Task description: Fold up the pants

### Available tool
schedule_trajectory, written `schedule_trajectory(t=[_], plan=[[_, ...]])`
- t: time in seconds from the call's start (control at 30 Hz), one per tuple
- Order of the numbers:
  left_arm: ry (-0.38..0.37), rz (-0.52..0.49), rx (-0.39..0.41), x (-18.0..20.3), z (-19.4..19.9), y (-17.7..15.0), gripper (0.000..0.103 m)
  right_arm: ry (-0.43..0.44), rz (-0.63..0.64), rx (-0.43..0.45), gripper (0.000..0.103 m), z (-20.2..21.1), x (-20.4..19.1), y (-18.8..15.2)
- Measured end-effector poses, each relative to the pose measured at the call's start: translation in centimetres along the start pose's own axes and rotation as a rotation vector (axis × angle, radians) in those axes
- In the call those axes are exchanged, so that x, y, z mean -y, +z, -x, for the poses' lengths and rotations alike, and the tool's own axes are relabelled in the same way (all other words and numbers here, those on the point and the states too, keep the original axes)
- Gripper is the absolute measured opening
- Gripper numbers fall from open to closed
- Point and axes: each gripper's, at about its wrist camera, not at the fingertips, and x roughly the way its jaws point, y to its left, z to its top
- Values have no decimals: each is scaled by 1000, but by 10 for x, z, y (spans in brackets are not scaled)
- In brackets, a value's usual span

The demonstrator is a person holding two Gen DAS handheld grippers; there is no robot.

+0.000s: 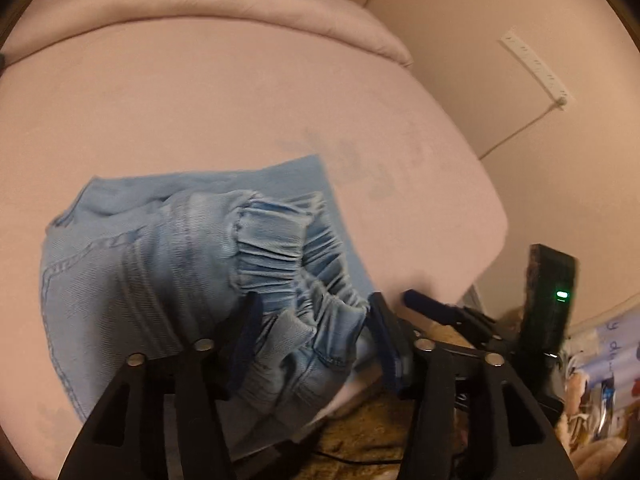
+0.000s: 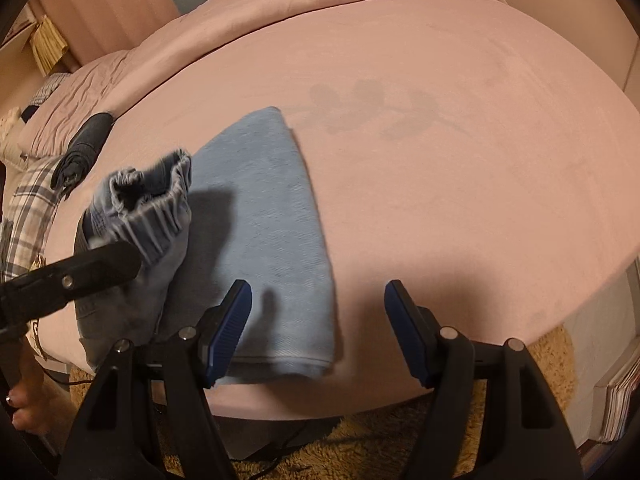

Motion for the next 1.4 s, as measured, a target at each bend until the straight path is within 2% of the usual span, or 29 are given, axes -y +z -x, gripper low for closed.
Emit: schedule_trajectory(t=[0.03,0.1,0.13,0.17,0.27,0.33,0.4,0.43,0.47,0.5,0.53,0.57,0.6,0.7,0.73,0.77,0.8,0.87,0.97,1.1,1.2,1.27,1.4], plan=[[-24,-13,11,6,7,-2,60,2,-3,2,69,2,2,-1],[-55,-15,33,7,21,-3,79,5,-7,8,69,6,6,-3],[-56,-3,56,4,32,-4,82,8,-10,12,69,7,5,-1],[-49,16,82,-1,43,-5,85,14,-13,16,69,9,5,0],[-23,57,128,-14,66,-11,85,37,-12,30,69,15,4,4],[69,78,149,-29,73,-13,85,60,0,34,70,18,0,8],[220,86,159,-47,74,-16,85,101,21,38,77,21,-10,14],[277,94,151,-53,73,-19,85,126,36,39,83,21,-16,17],[331,109,137,-61,71,-22,85,154,51,39,85,21,-23,20],[377,133,116,-71,68,-26,85,178,61,36,85,20,-29,21],[392,147,105,-77,66,-30,85,215,77,22,90,15,-38,23],[387,171,92,-85,64,-34,85,243,90,6,95,8,-44,24],[373,194,81,-91,64,-38,85,265,102,-25,95,-2,-52,24],[336,238,77,-102,71,-46,85,259,112,-102,90,-32,-65,19],[337,241,80,-102,70,-47,85,278,108,-128,77,-43,-70,16],[343,240,84,-103,71,-47,85,307,99,-142,59,-49,-72,14],[351,238,88,-102,73,-48,85,328,93,-145,54,-52,-75,13],[356,238,96,-97,74,-53,85,314,109,-125,44,-48,-80,14],[333,241,109,-96,75,-48,85,336,124,-55,37,-23,-79,21],[310,211,135,-88,71,-40,85,381,119,88,35,26,-70,41],[300,191,121,-83,60,-36,85,301,141,179,35,46,-59,47],[311,190,95,-85,47,-35,85,245,114,153,35,37,-43,44],[253,191,65,-90,26,-32,87,137,51,-11,38,-15,-15,20]])
